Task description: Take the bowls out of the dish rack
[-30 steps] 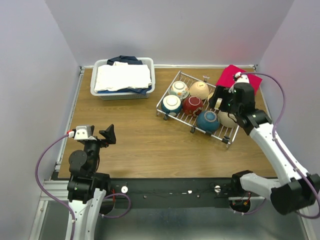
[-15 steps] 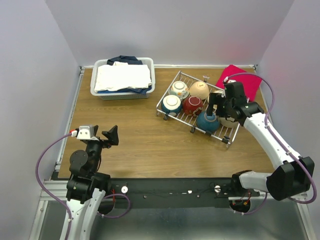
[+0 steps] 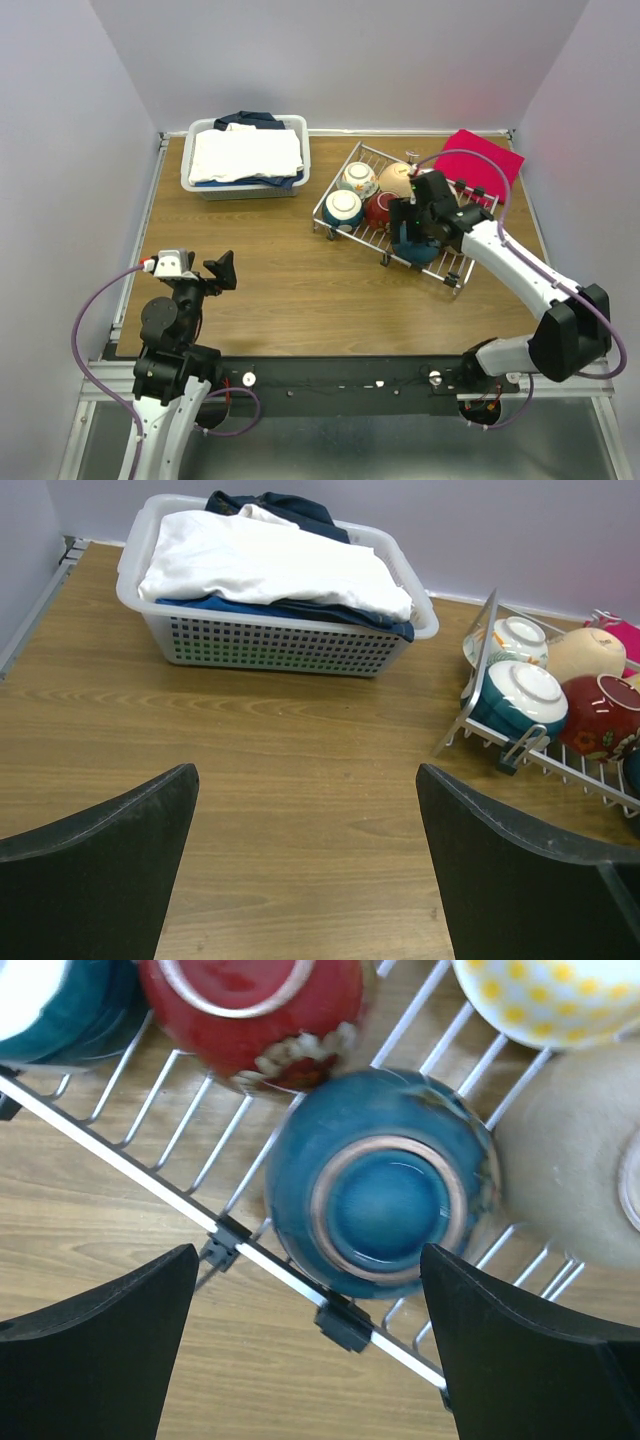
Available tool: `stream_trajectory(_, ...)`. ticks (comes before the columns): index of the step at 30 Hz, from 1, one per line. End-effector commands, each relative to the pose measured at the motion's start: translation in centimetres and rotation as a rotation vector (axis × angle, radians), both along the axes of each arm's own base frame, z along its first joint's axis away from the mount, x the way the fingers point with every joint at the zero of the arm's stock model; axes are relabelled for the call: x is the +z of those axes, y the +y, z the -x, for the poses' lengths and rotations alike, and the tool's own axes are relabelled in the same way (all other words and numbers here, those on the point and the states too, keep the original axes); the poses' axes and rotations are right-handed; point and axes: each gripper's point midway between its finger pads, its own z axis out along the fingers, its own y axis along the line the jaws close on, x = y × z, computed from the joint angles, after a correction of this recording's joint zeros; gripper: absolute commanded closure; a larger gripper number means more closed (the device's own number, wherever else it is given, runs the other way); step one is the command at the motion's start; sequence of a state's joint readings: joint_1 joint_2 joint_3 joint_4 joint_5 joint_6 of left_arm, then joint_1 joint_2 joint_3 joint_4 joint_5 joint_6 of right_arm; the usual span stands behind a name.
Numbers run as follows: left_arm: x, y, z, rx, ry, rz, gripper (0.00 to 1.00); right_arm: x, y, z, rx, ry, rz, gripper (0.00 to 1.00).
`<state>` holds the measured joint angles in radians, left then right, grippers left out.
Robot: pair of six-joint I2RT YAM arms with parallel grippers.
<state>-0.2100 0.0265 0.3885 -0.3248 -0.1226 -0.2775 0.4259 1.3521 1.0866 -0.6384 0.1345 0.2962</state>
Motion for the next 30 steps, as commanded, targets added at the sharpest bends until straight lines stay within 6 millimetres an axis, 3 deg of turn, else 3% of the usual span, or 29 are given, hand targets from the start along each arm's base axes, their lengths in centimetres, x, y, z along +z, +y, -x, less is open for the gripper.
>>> stream_trajectory(1,0.1,0.8,0.0,0.044,0.014,-0.003,0.01,2.1,2.0,-2.4,0.112,-0.165,0.229,0.0)
stream_trajectory(8,0.1,1.4,0.1,0.078,0.02,-0.001,0.01,1.1,5.0,-5.1,0.324,-0.241,0.517,0.0)
stream_trajectory(12,0.1,1.6,0.1,0.086,0.026,0.001,0.01,0.6,5.2,-6.7,0.383,-0.25,0.613,0.0)
stream_trajectory(19,0.1,1.8,0.3,0.098,0.024,0.008,0.01,-0.3,6.4,-8.6,0.516,-0.266,0.712,0.0)
stream_trajectory(30,0.0,1.8,0.2,0.098,0.028,0.007,0.01,-3.0,8.0,-9.0,0.647,-0.235,0.732,0.0)
